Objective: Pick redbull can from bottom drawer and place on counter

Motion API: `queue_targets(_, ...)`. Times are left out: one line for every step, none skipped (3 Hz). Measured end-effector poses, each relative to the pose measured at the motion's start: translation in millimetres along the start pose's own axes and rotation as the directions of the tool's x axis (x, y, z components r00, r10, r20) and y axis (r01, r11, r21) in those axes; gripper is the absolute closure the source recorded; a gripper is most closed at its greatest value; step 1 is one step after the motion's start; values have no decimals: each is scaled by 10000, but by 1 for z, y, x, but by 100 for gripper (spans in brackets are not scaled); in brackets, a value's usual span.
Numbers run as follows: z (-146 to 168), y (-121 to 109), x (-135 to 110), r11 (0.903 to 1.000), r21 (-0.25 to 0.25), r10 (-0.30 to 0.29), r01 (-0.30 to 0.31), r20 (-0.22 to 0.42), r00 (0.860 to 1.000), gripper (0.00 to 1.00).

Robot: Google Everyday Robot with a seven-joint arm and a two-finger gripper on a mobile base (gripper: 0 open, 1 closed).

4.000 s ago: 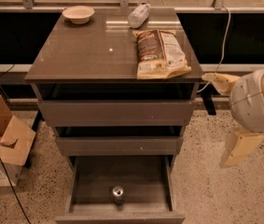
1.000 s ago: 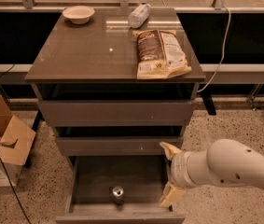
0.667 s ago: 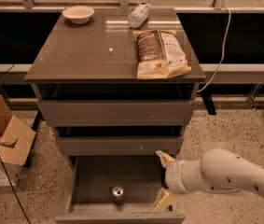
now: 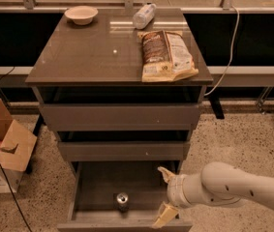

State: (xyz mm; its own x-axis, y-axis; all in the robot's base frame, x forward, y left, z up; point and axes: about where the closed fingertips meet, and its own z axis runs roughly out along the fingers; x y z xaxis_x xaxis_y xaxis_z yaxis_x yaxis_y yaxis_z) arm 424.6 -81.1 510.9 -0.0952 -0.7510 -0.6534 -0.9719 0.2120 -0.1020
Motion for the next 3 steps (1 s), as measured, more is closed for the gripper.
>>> queue_targets(28,-9,-6,9997,201,-103,98,250,9996,0)
queue_targets(80,-30,-14,9985,470,-304,272,697,9971,0)
queue_targets(154,-64,-9,9988,477,-195,144,1101,9937,0)
